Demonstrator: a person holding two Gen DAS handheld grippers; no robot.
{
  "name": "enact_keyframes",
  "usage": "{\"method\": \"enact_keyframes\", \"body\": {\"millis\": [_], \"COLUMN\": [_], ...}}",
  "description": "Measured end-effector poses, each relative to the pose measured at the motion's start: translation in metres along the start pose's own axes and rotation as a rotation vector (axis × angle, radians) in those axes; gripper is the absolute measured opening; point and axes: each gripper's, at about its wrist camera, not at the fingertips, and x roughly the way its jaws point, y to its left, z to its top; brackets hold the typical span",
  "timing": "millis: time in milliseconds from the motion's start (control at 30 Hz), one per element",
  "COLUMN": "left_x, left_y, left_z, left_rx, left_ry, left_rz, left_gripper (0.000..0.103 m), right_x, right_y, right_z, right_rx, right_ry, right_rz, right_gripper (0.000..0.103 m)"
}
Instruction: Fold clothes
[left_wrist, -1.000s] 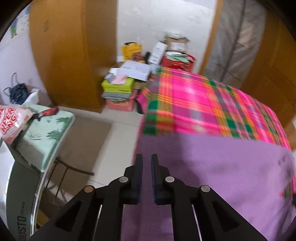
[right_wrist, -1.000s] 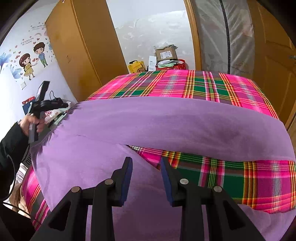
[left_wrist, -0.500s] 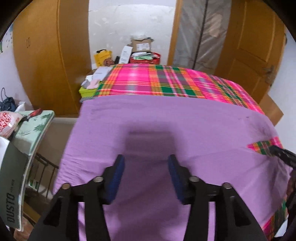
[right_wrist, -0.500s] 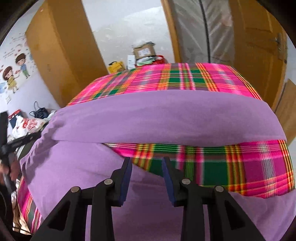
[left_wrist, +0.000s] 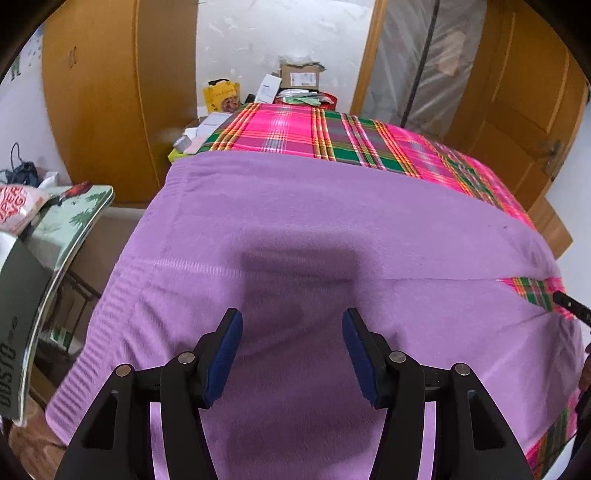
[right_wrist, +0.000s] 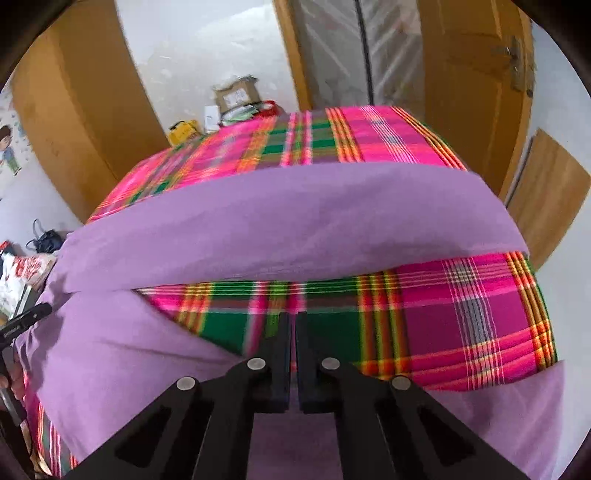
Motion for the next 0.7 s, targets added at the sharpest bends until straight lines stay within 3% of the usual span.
{"method": "enact_keyframes", "body": {"millis": [267,467,600,700], "left_x": [-0.013,-0.005,0.002,0.003], "left_y": [-0.023,-0.041,-0.050,-0.051], "left_z": [-0.018,-0.027,-0.032,-0.035], "left_rx": [0.035,0.073,0.085,0.095], "left_ry": [-0.049,-0.020,-0.001,-0.001], "left_rz": [-0.016,-0.036,-0.046,-0.043], "left_gripper": [0.061,0.066,0.074,0.077], "right_x": [-0.012,-0.002,0.004,0.004], "right_y": [0.045,0.051,0.055,0.062], "right_z": [-0.016,-0.033,-0.040,-0.043], "right_rx": [-0.041,-0.007,-0.013,-0.039], "right_ry": [-0.044,-0.009,0.015,0.013], "right_rz": [0.088,0.123,0.146,0.153], "right_gripper": [0.003,0.005,0.039,0.050]}}
